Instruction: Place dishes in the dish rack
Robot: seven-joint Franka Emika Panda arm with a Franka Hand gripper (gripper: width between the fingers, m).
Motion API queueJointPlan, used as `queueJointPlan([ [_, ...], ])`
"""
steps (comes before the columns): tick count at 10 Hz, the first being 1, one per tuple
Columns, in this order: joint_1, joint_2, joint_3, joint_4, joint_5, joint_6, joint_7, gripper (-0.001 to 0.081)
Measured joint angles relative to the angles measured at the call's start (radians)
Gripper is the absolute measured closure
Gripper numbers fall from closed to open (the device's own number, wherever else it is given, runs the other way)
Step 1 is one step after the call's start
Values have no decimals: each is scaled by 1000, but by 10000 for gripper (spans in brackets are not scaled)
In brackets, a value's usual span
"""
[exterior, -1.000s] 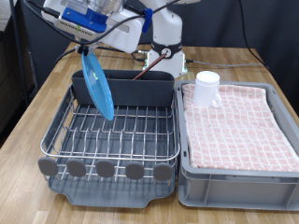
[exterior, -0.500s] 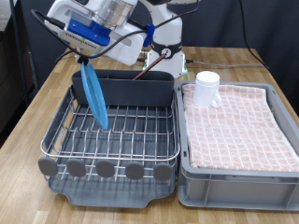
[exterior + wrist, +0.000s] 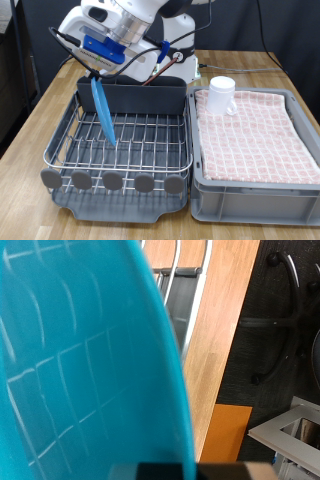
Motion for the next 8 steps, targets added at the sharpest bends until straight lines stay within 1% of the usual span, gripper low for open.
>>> queueJointPlan([
  [3, -1, 6, -12, -27, -57, 32, 26, 788],
  [6, -3, 26, -23, -24, -62, 60, 28, 788],
  [8, -9, 51, -25, -11, -44, 86, 38, 788],
])
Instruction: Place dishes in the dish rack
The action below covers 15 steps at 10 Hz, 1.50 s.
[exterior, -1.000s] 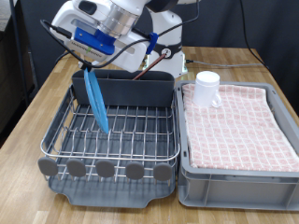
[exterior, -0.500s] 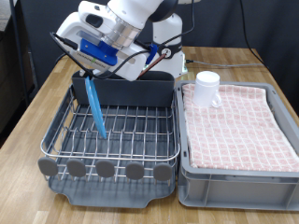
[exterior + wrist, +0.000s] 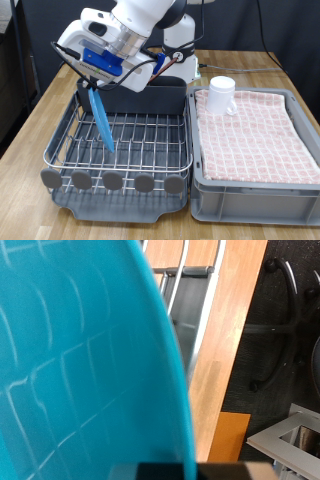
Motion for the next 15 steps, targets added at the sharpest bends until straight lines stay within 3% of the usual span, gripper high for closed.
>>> queueJointPlan([
  [3, -2, 37, 0, 21, 56, 5, 23, 788],
  [4, -3, 46, 0, 23, 88, 10, 23, 713],
  [5, -4, 52, 0, 24, 119, 19, 19, 543],
  [6, -4, 57, 0, 24, 152, 28, 10, 543],
  [7, -5, 57, 1, 24, 195, 39, -9, 339],
  [8, -6, 56, 1, 24, 238, 48, -39, 339],
  [10, -4, 28, 1, 32, 248, 7, -55, 48],
  [12, -1, -31, 7, 52, 290, -89, -95, 15],
  [15, -2, -116, 6, 77, 555, -130, -312, 6],
])
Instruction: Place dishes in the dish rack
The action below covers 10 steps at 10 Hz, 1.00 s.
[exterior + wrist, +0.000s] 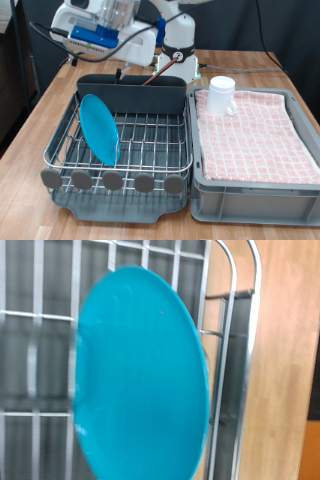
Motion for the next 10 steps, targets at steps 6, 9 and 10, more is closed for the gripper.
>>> queueJointPlan([
  [6, 12, -84, 24, 189, 124, -316, -96, 4],
  [9, 20, -85, 36, 240, 138, -373, -95, 4],
  [10, 22, -85, 39, 236, 135, -360, -117, 4],
])
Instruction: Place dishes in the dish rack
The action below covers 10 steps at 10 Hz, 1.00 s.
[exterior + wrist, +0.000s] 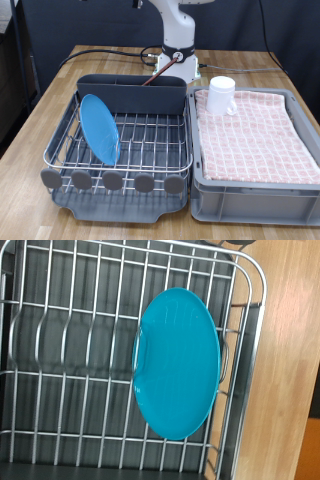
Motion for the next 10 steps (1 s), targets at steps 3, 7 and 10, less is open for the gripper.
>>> queueJointPlan([
  [3, 45, -9, 44, -51, 22, 74, -77, 4],
  [7, 109, -43, 104, -116, 97, 59, -97, 4],
  [10, 151, -74, 155, -165, 137, 39, -76, 4],
])
